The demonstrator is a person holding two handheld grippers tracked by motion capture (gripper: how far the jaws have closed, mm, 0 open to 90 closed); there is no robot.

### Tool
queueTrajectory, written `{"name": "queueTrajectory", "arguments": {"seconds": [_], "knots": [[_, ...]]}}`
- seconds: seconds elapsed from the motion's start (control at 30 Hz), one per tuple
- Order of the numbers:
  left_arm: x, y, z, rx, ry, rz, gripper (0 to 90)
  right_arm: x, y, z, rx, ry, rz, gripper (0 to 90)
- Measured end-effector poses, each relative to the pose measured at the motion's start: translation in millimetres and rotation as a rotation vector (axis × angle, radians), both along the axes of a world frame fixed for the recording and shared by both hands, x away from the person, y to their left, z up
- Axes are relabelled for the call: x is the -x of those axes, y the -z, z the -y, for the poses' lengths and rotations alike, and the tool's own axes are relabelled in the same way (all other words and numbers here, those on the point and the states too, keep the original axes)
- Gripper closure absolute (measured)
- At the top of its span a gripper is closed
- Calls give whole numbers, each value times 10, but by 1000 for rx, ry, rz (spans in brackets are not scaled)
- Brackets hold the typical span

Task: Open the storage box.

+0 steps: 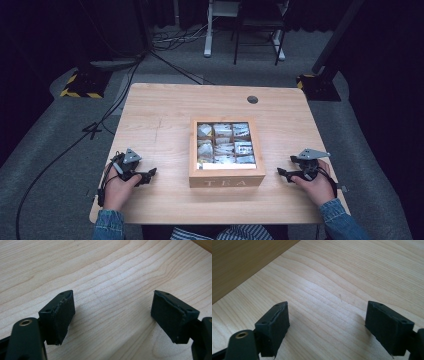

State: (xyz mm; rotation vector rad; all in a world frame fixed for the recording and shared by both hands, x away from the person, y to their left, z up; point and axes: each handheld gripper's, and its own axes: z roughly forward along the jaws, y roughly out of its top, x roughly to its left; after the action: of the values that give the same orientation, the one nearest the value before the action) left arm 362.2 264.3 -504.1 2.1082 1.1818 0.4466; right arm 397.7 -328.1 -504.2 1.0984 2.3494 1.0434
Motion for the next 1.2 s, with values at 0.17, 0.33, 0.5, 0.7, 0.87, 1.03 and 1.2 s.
{"name": "queueTrajectory", "arguments": {"seconds": [0.17,0.33,0.5,0.7,0.87,1.03,1.2], "knots": [[-14,3,17,1,-6,1,191,0,0,0,0,0,0,193],[-18,5,27,1,-12,1,186,0,0,0,1,0,-1,193],[-18,5,28,0,-13,3,186,-1,-1,2,1,0,-1,194],[-18,8,49,0,-27,5,178,6,-4,2,0,-4,0,218],[-21,3,56,-4,-28,0,174,30,-10,6,-11,3,12,366],[-23,5,61,-3,-27,-1,171,53,-85,32,-56,16,35,418],[-22,3,61,-5,-26,-1,170,95,-190,7,-73,11,55,414]]}}
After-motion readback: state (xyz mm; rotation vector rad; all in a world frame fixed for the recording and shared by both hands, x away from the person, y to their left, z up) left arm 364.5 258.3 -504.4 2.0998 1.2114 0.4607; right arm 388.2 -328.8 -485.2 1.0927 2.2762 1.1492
